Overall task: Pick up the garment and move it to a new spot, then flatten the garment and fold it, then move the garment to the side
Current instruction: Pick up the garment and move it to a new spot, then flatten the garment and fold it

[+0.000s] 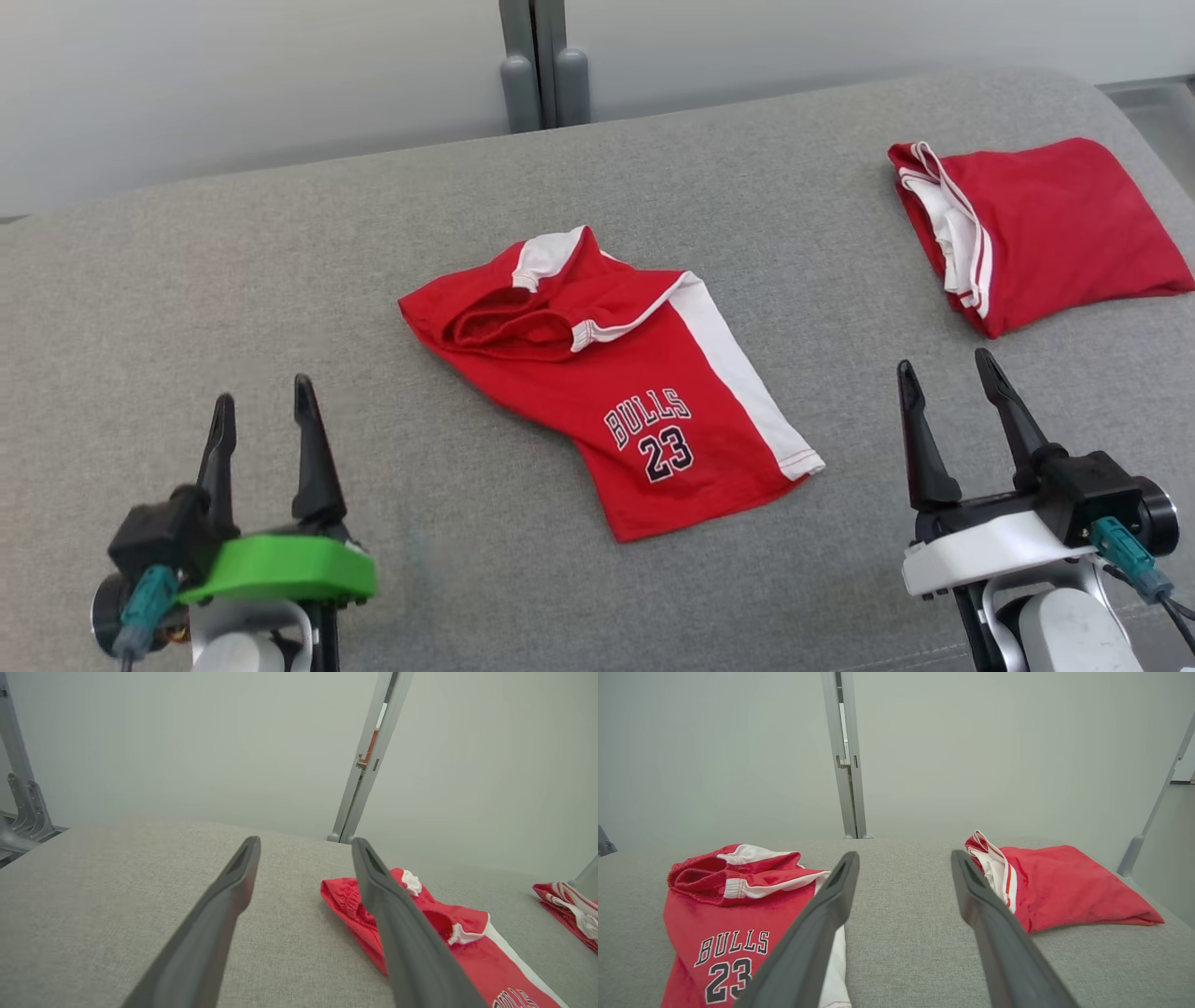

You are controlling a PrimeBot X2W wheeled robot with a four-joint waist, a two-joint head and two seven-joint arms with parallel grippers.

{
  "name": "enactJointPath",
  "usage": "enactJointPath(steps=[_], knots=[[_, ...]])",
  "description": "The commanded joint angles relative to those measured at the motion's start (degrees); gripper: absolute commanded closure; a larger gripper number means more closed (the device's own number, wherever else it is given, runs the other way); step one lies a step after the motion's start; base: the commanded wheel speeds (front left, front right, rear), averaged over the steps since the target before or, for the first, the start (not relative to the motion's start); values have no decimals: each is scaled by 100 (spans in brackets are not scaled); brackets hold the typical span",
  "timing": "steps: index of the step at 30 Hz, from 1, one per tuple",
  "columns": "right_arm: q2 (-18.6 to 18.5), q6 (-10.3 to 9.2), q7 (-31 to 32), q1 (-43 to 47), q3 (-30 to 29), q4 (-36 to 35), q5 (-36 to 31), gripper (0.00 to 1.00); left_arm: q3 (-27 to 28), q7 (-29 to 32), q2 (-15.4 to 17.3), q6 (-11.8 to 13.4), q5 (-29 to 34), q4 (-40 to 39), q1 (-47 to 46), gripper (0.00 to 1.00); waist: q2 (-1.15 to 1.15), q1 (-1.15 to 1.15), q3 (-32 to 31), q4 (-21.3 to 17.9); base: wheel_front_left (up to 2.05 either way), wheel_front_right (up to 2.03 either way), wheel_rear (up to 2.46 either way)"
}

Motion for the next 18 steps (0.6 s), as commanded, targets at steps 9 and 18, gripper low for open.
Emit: enactJointPath(steps=[9, 18], knots=[[-9, -9, -14, 329, -139, 275, 96, 0, 960, 1, -524, -484, 877, -442, 1474, 0, 0, 0, -378, 262, 0, 0, 0], [-8, -9, -14, 471, -176, 438, 170, 0, 1389, 1, -789, -1031, 1515, -422, 1878, 0, 0, 0, -499, 346, 0, 0, 0]])
